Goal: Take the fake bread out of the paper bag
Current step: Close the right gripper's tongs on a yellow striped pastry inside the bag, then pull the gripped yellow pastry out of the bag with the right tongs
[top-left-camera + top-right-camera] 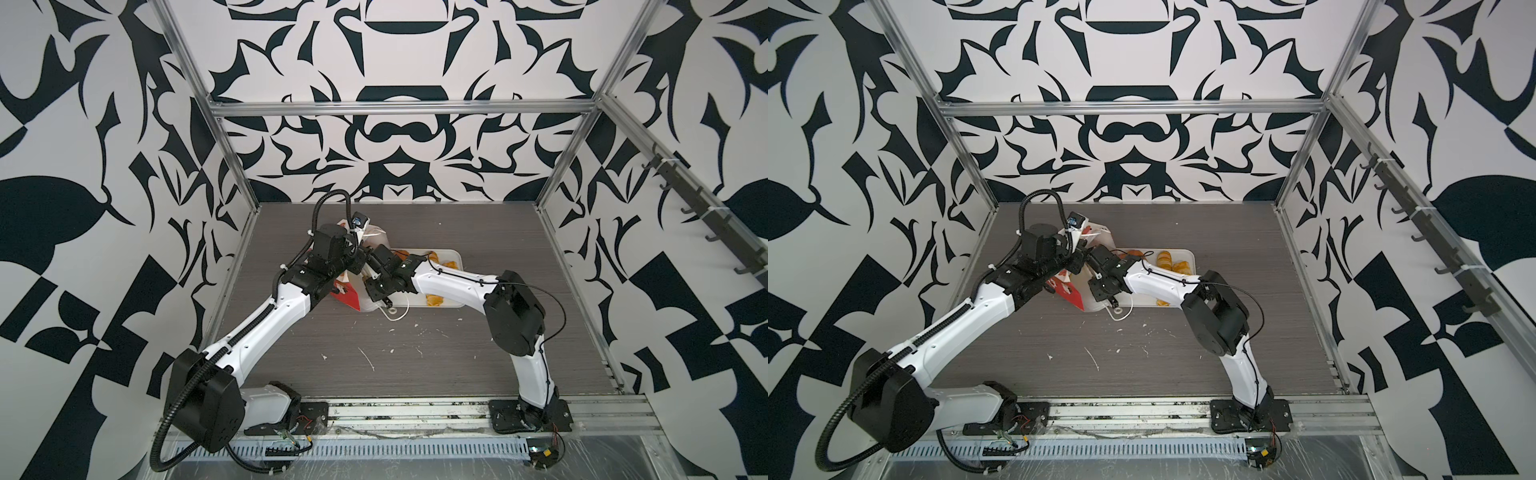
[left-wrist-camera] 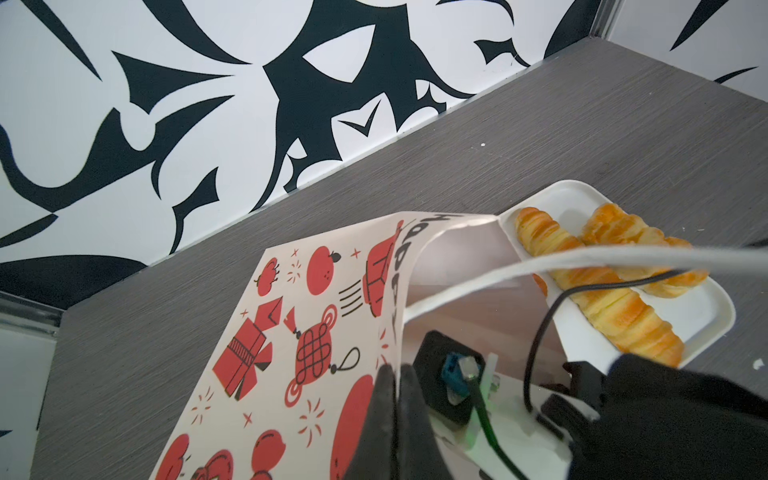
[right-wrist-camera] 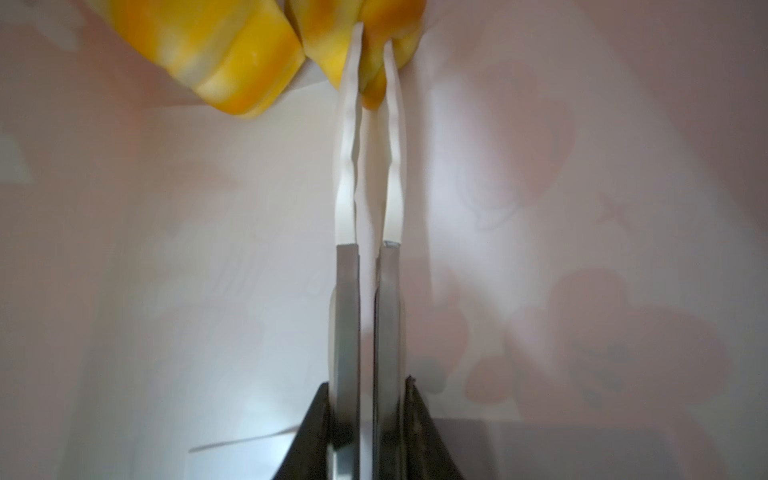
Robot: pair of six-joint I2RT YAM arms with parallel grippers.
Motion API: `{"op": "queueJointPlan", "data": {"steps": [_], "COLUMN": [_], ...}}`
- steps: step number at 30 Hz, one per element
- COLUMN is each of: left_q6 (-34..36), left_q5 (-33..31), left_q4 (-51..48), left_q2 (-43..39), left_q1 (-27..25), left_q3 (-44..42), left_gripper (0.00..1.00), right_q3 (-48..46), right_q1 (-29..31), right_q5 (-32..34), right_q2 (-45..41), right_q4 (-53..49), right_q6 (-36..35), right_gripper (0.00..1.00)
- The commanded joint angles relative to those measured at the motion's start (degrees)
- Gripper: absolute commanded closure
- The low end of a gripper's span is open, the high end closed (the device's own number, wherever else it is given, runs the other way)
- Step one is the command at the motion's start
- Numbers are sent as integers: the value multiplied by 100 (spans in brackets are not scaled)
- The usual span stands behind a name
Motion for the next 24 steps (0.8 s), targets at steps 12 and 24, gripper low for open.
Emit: {"op": "queueJointPlan", "data": {"steps": [12, 24], "left_q6": [333, 357], "left_q5": [438, 416], "left_q4": [-877, -925], "left_q2": [84, 14], "left_q1": [-329, -360], "left_q3": [-331, -216], "left_gripper": [100, 100], "right_q3": [-523, -359], "right_q1": [-159, -193], "right_q5": [-626, -1015], "right_q2": [-1253, -702], "right_q4": [1032, 1165], "right_q6": [605, 902], "right_gripper": [86, 86]}}
